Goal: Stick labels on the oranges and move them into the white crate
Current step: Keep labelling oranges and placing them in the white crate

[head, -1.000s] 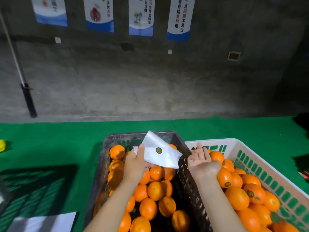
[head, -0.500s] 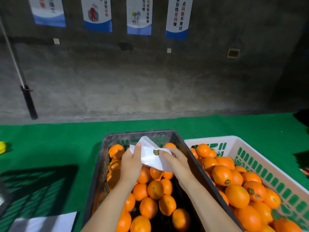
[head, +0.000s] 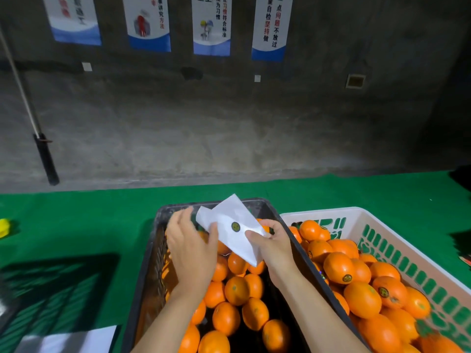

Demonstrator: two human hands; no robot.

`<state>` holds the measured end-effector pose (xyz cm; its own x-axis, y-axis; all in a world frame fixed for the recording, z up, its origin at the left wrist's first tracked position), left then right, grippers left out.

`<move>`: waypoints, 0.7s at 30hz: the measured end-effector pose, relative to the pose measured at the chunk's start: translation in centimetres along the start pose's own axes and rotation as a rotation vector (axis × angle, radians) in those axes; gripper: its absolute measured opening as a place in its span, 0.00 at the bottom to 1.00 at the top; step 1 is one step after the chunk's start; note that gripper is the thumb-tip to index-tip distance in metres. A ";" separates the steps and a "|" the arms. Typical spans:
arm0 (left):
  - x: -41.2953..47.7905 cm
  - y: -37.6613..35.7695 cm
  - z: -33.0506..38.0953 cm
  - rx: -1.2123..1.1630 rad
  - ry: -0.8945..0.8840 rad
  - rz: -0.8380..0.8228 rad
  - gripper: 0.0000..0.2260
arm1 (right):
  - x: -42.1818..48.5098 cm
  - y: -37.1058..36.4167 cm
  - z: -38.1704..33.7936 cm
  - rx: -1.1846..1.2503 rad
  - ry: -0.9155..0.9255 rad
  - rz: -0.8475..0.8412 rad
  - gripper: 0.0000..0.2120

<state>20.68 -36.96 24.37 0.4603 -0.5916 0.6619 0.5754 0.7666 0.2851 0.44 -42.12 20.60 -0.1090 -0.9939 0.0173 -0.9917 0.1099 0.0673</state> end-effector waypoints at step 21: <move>-2.5 -4.5 0.9 -0.421 0.186 -0.500 0.09 | -0.5 -1.4 0.0 -0.047 -0.021 -0.149 0.18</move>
<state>16.33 -38.70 22.09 0.1570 -0.9117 0.3797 0.9462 0.2490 0.2067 1.84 -41.75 20.48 0.0376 -0.9992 -0.0169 -0.9927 -0.0392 0.1141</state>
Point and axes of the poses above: each hand's wrist, its own x-axis towards the middle knuckle, its own y-axis out of the back of the hand, z = x × y, the point moved 7 cm from there along x, towards the middle knuckle, and after that the axes turned 9 degrees about -x, right-handed, at the moved point
